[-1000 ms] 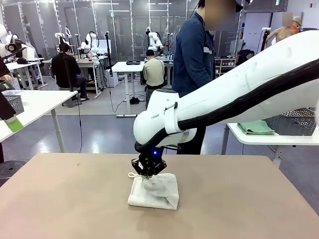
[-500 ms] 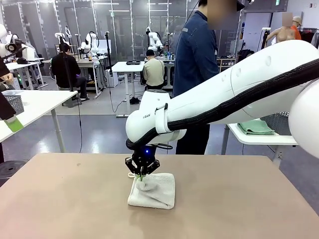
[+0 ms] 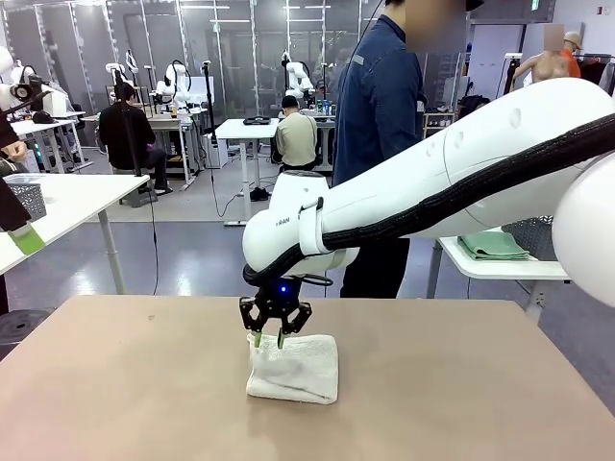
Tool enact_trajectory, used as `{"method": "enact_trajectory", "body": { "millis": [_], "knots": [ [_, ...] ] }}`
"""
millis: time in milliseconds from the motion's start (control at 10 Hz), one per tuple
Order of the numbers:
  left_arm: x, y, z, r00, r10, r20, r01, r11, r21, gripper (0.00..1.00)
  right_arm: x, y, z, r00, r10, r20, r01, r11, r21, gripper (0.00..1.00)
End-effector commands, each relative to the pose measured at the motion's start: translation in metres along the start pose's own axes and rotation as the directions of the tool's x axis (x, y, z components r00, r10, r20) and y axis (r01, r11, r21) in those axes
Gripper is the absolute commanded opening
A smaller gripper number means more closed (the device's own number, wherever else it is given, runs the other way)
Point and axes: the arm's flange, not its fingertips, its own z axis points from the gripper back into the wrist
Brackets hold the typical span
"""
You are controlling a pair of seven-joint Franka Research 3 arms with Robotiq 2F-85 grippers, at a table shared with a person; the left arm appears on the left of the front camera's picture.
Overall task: Fold the towels and place them in the basket.
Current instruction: When a person lays out a Towel with hook on the table, fold it in half twice.
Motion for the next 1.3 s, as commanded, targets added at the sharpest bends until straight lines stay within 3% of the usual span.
{"method": "enact_trajectory", "body": {
  "millis": [0, 200, 300, 600, 700, 1200],
  "knots": [
    [0.000, 0.000, -0.001, 1.000, -0.012, 0.001, 0.012, 1.000, 0.003, 1.00, -0.001, 0.001, 0.003, 0.999, -0.035, 0.006, 0.035, 0.999, 0.001, 1.00],
    [0.000, 0.000, -0.001, 1.000, -0.012, 0.001, 0.012, 1.000, 0.003, 1.00, -0.001, -0.001, 0.005, 0.999, -0.037, 0.011, 0.037, 0.999, 0.010, 0.94],
    [0.000, 0.000, -0.001, 1.000, -0.012, 0.001, 0.012, 1.000, 0.003, 1.00, -0.002, -0.003, 0.007, 0.999, -0.041, 0.017, 0.041, 0.999, 0.018, 1.00],
    [0.000, 0.000, -0.001, 1.000, -0.012, 0.001, 0.012, 1.000, 0.003, 1.00, 0.001, -0.017, 0.004, 0.999, -0.038, 0.019, 0.038, 0.999, 0.002, 1.00],
    [0.000, 0.000, -0.001, 1.000, -0.012, 0.001, 0.012, 1.000, 0.003, 1.00, 0.004, -0.004, 0.006, 1.000, -0.015, 0.010, 0.015, 1.000, 0.009, 1.00],
    [0.000, 0.000, -0.001, 1.000, -0.012, 0.001, 0.012, 1.000, 0.003, 1.00, 0.004, -0.004, 0.006, 1.000, -0.015, 0.010, 0.015, 1.000, 0.009, 1.00]
  ]
}}
